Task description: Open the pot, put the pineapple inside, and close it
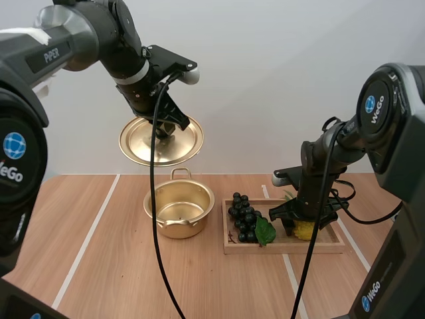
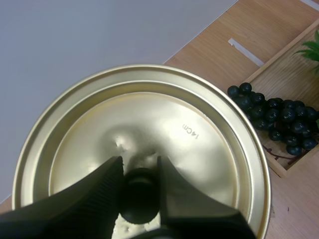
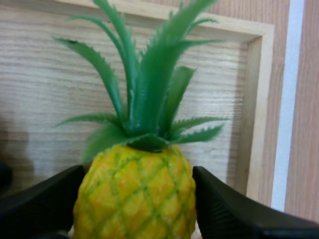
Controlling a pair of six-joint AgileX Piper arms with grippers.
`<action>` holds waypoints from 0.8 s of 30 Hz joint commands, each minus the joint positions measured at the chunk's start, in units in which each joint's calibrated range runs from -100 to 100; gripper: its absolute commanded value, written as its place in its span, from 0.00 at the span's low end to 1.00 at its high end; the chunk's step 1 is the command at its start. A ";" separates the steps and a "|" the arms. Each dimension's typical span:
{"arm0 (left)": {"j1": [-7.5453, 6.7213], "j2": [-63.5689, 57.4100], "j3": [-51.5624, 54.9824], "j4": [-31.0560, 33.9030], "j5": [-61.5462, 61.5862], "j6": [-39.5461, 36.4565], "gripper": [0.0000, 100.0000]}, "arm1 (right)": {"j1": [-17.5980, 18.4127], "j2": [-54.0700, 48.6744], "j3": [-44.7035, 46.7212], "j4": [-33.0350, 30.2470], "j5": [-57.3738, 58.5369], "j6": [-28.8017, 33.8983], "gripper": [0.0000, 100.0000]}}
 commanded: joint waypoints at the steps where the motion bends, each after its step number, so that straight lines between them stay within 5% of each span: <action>1: -0.10 -0.69 -0.64 -0.17 -0.11 -0.32 0.00 | -0.17 -0.07 0.17 -0.92 -0.49 0.07 1.00; 5: -0.10 -0.69 -0.64 -0.17 -0.11 -0.32 0.00 | -0.17 -0.07 0.17 -1.06 -0.37 0.07 0.98; 11: -0.10 -0.69 -0.64 -0.17 -0.26 -0.32 0.00 | -0.17 -0.07 0.17 -1.44 -0.37 0.07 0.00; 24: -0.10 -5.81 -8.32 -3.09 -13.31 -4.08 0.00 | -0.17 -4.29 -0.24 -1.44 -2.17 1.22 0.00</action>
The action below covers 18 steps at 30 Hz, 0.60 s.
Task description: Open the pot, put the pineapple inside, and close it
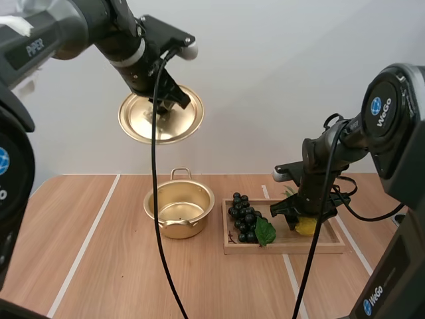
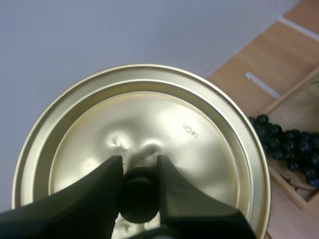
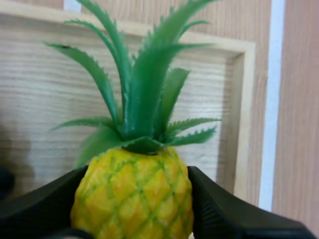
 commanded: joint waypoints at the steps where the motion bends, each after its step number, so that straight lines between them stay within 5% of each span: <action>1: -0.10 -2.95 -5.68 -3.40 -5.08 -3.05 0.00 | -0.17 -2.49 -0.24 -0.32 -1.19 0.47 0.00; 6: -0.10 -5.77 -15.68 -8.62 -8.27 -4.16 0.00 | -0.17 -6.78 -0.24 -0.32 -2.86 0.47 0.00; 18: -0.10 -7.11 -33.78 -7.86 -3.02 -5.09 0.00 | -0.04 -21.35 -8.42 1.21 -6.78 0.37 0.00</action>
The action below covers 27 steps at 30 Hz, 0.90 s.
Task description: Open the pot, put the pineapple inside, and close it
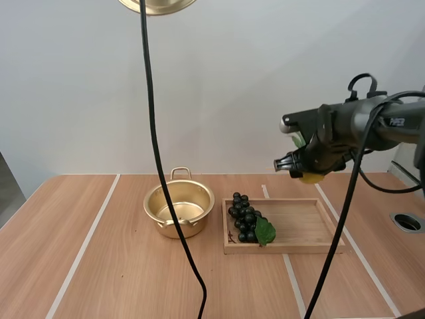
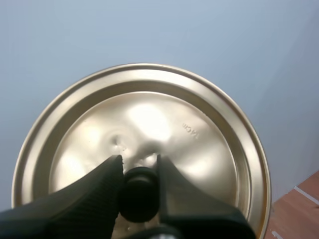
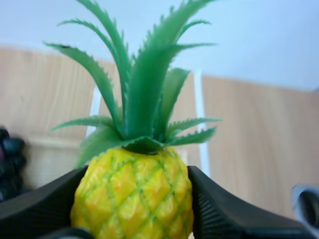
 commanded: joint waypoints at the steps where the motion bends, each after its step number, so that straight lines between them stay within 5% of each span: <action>1: -0.10 -0.81 -3.84 -0.52 -0.09 -0.52 0.00 | -0.04 -3.64 -5.73 1.28 1.46 -0.08 0.00; 5: -0.10 -0.84 -8.14 -0.47 1.51 -0.52 0.00 | -0.01 -5.56 -15.10 4.35 5.54 -0.50 0.00; 12: -0.10 -1.26 -11.97 0.17 3.64 -0.52 0.00 | 4.34 -5.54 -27.36 15.85 16.86 -11.91 0.00; 17: -0.10 -1.96 -12.11 0.46 4.18 -0.10 0.00 | 9.46 -4.13 -29.08 21.20 22.48 -16.61 0.00; 27: -0.10 -3.89 -12.11 2.77 6.34 0.33 0.00 | 15.58 7.14 -29.08 21.59 31.42 -19.30 0.00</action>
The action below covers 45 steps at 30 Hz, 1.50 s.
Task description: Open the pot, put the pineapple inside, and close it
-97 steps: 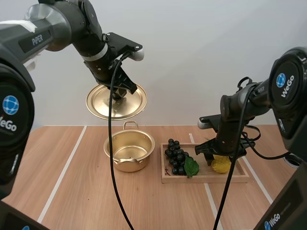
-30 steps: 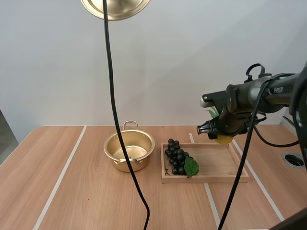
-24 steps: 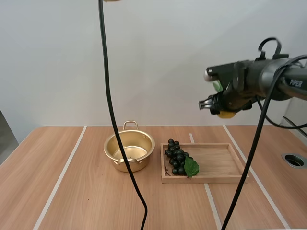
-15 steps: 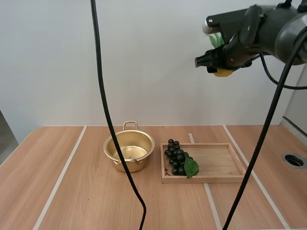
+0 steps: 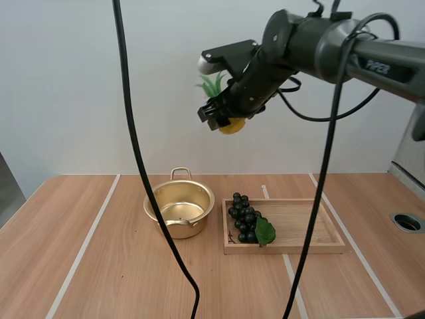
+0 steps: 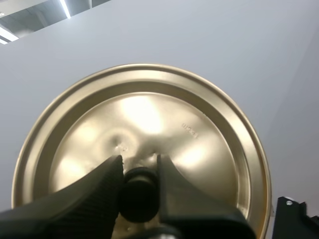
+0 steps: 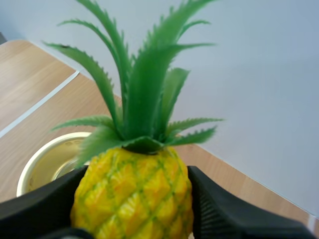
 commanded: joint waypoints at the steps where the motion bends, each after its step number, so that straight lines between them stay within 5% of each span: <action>1: -0.10 -0.85 -0.40 1.31 0.12 -0.04 0.00 | 1.29 2.70 -0.33 0.31 0.69 -0.87 0.00; 13: -0.10 -0.85 -0.40 4.90 4.29 -0.04 0.00 | 6.76 14.19 -0.33 0.31 1.68 -1.78 0.00; 45: -0.10 -0.74 -0.40 5.00 5.82 0.07 0.00 | 6.85 30.23 -0.08 1.06 1.06 -3.08 0.00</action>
